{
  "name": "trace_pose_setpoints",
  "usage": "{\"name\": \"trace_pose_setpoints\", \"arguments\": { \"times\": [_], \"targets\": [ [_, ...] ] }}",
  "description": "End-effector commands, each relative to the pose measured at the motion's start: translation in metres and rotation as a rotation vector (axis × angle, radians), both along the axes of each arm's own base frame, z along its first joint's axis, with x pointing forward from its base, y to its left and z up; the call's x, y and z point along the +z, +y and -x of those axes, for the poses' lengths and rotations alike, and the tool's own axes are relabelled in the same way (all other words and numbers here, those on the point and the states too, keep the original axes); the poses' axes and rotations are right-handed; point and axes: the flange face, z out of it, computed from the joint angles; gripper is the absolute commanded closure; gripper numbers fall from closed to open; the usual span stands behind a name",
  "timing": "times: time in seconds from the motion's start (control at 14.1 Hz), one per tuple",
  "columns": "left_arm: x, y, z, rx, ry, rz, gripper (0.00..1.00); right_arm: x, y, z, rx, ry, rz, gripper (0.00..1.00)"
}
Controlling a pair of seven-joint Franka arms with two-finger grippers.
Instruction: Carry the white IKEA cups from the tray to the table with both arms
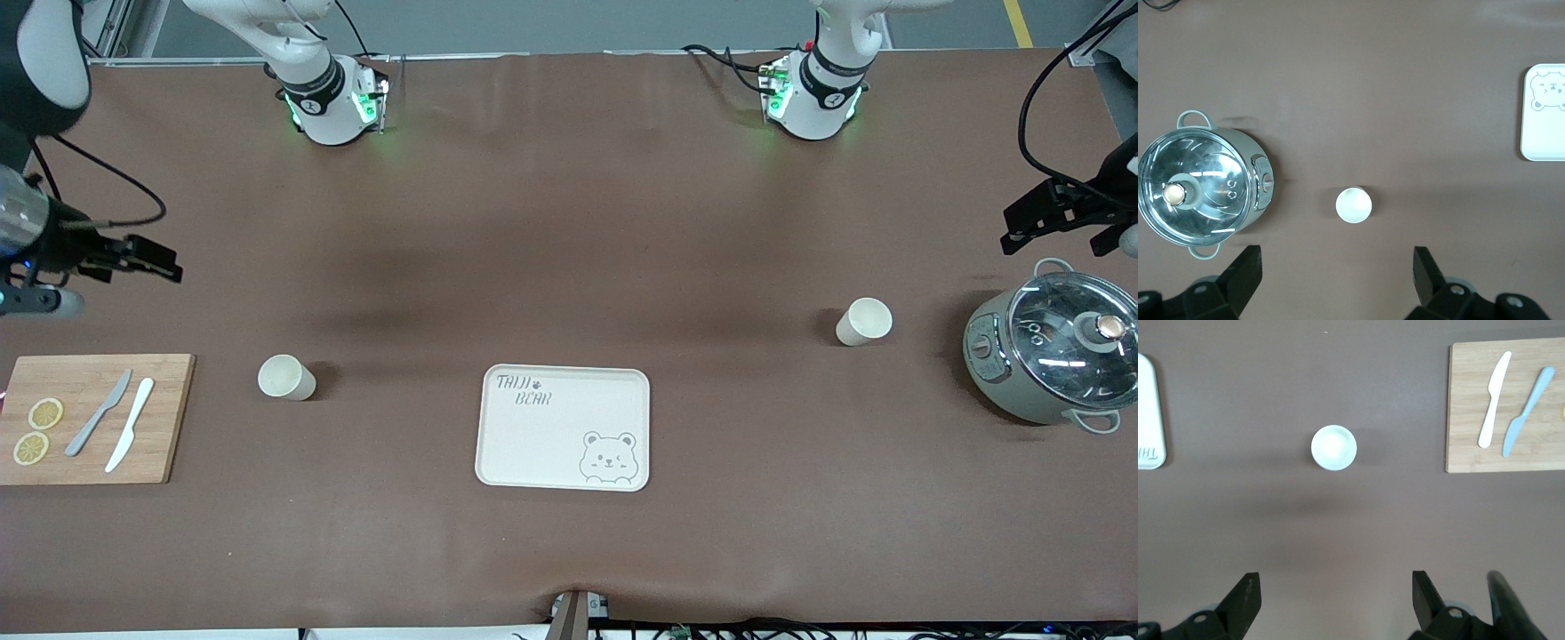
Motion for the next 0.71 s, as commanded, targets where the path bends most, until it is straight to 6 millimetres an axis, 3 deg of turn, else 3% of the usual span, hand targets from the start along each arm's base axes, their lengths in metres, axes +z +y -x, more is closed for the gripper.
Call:
{"name": "trace_pose_setpoints", "arguments": {
  "times": [0.0,0.64],
  "targets": [
    [0.0028,0.0013,-0.0018,-0.018,-0.027,0.029,0.0,0.0106,0.0024,0.0096,0.001,-0.003,0.025,0.0],
    [0.0059,-0.0019,-0.0053,-0.05,-0.059,0.04,0.0,0.0086,0.0022,0.0091,0.001,-0.002,0.026,0.0]
  ]
}}
